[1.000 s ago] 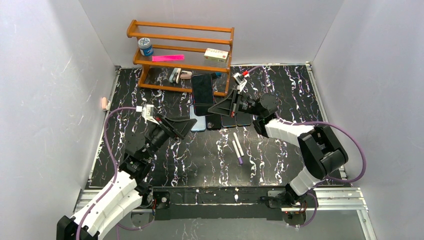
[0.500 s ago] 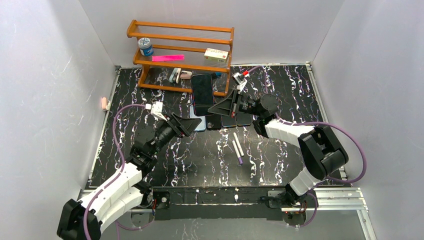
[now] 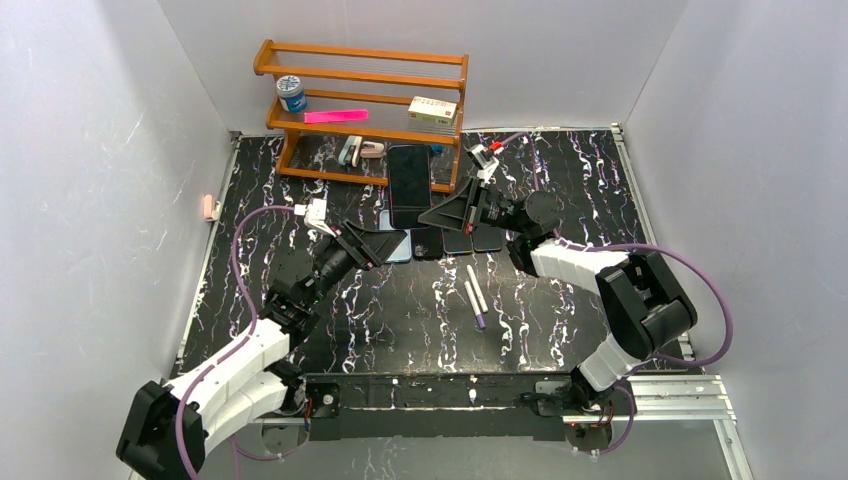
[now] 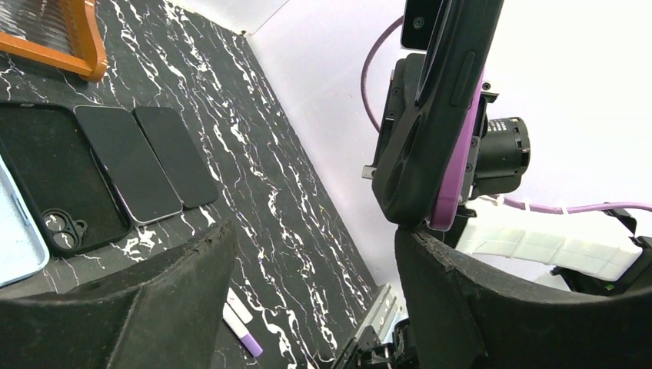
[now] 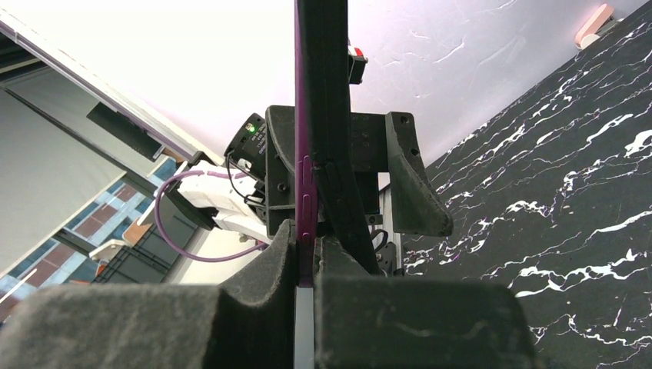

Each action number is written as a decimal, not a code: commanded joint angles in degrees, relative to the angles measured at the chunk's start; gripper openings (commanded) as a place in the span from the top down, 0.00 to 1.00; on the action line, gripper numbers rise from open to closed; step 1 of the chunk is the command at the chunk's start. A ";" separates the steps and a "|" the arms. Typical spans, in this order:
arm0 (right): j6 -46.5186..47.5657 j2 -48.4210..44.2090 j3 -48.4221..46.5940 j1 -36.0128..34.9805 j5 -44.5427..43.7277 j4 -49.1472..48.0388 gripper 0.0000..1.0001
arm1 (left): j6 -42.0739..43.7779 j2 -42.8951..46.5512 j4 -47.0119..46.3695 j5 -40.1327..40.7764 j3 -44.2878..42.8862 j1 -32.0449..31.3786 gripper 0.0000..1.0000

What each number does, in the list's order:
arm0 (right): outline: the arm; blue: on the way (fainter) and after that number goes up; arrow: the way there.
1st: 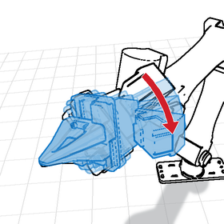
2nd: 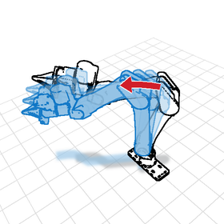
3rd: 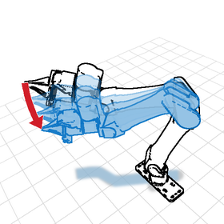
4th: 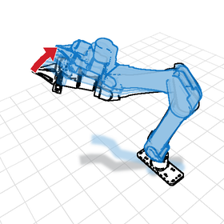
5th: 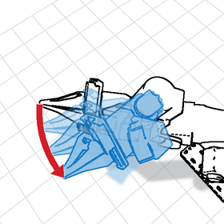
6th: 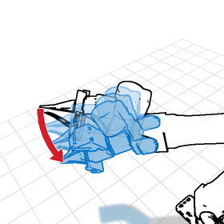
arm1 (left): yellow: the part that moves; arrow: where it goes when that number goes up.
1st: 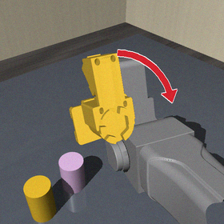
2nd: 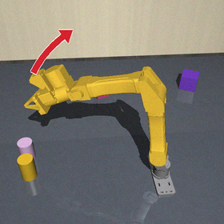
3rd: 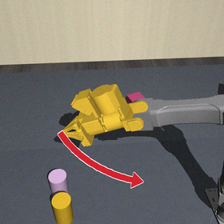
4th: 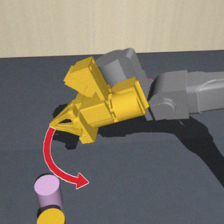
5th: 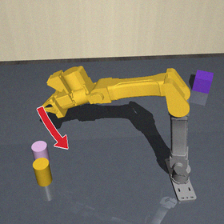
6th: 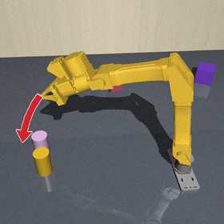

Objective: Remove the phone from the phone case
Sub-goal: Remove the phone case from the phone, then place the phone case at the center of the board.

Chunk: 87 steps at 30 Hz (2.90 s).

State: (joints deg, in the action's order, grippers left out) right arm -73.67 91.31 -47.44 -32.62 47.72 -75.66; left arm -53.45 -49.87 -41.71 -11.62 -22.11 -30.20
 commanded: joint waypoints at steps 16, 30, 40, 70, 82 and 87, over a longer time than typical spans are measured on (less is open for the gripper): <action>0.37 -4.91 2.79 -0.16 2.35 -5.35 0.99 | -9.61 -0.69 -6.69 9.43 0.78 -0.13 0.35; 2.38 -4.56 2.19 -0.72 2.29 -2.39 0.99 | -3.07 -1.64 -11.19 0.17 -2.00 -0.13 0.28; 2.74 -5.18 0.98 -1.25 6.26 -0.74 0.99 | -1.30 -3.31 -11.37 0.43 -3.43 -0.13 0.39; 13.20 -8.08 3.81 -1.72 17.63 22.35 0.99 | 19.37 -5.37 -0.49 24.37 -8.37 0.65 1.00; 26.96 -9.79 0.03 0.41 16.61 42.25 0.99 | 23.79 -0.40 11.22 34.90 -6.65 1.01 1.00; 46.24 -9.04 -7.11 8.30 12.04 66.48 0.99 | 22.98 -2.41 24.89 34.45 -10.93 2.15 1.00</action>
State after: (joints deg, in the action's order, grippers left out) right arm -45.28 83.64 -46.78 -30.28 63.07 -26.52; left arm -31.00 -51.44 -27.24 19.59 -28.40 -29.08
